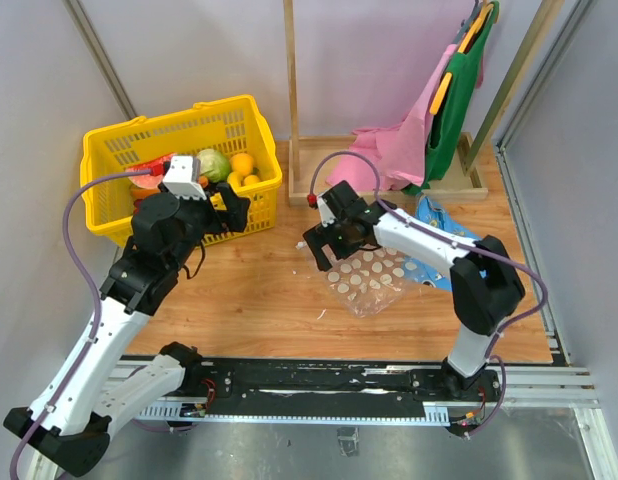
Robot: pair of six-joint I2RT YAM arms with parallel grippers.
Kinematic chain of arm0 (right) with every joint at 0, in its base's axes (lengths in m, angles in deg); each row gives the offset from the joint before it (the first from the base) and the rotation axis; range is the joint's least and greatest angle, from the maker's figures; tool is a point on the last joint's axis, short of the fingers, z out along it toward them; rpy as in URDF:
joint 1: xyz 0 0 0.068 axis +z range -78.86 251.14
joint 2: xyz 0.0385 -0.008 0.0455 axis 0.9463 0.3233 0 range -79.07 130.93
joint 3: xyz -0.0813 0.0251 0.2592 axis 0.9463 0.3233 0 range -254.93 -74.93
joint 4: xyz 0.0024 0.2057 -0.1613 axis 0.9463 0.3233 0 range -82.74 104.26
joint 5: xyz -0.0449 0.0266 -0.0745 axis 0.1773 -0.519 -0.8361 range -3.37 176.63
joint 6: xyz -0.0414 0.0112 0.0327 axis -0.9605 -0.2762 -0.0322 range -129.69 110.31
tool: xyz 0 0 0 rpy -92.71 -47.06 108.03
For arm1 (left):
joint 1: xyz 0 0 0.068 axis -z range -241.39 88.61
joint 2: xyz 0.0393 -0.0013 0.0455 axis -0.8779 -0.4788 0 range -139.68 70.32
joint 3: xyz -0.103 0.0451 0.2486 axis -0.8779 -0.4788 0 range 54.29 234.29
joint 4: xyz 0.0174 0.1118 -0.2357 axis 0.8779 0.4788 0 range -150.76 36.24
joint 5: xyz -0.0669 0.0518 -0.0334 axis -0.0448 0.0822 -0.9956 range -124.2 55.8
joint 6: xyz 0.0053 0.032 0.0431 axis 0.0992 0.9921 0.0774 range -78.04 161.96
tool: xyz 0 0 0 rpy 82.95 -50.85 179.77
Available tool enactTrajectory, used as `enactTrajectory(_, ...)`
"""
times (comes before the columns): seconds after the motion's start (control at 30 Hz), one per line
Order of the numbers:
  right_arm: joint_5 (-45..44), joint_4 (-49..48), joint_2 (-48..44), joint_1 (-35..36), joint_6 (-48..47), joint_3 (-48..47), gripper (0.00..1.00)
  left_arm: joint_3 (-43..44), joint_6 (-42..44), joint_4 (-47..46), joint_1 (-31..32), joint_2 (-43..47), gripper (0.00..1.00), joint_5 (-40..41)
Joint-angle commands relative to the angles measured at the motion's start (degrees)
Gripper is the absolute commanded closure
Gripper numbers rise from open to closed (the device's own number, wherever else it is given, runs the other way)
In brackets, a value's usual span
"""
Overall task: Place the food in the zip-top bag and seal the zipper
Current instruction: Pick up the zipper food storage bag at the center of the board.
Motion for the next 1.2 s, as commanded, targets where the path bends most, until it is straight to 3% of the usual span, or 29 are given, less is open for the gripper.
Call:
enactTrajectory(0.0, -2.61, 4.2, 5.58, 2.21, -2.66, -4.04, 0.01, -0.5, -0.86, 1.46, 0.52, -0.21, 0.01, -1.2)
enactTrajectory(0.33, -5.39, 4.87, 13.15, 2.62, -5.42, -4.35, 0.01, -0.96, -1.42, 2.97, 0.52, -0.49, 0.01, -1.57)
enactTrajectory(0.6, -8.87, 4.72, 17.11, 2.98, -7.37, -4.24, 0.09, -1.07, -1.7, 3.19, 0.52, -1.69, 0.01, -2.69)
enactTrajectory(0.83, -8.54, 3.78, 17.17, 4.26, -9.42, -3.18, 0.34, -1.06, -2.2, 3.64, 0.52, -2.59, 0.01, -2.82)
enactTrajectory(1.17, -8.33, 2.1, 11.62, 5.87, -11.18, -0.31, 0.87, -0.18, -4.26, 5.4, 0.52, -5.22, 0.01, -3.19)
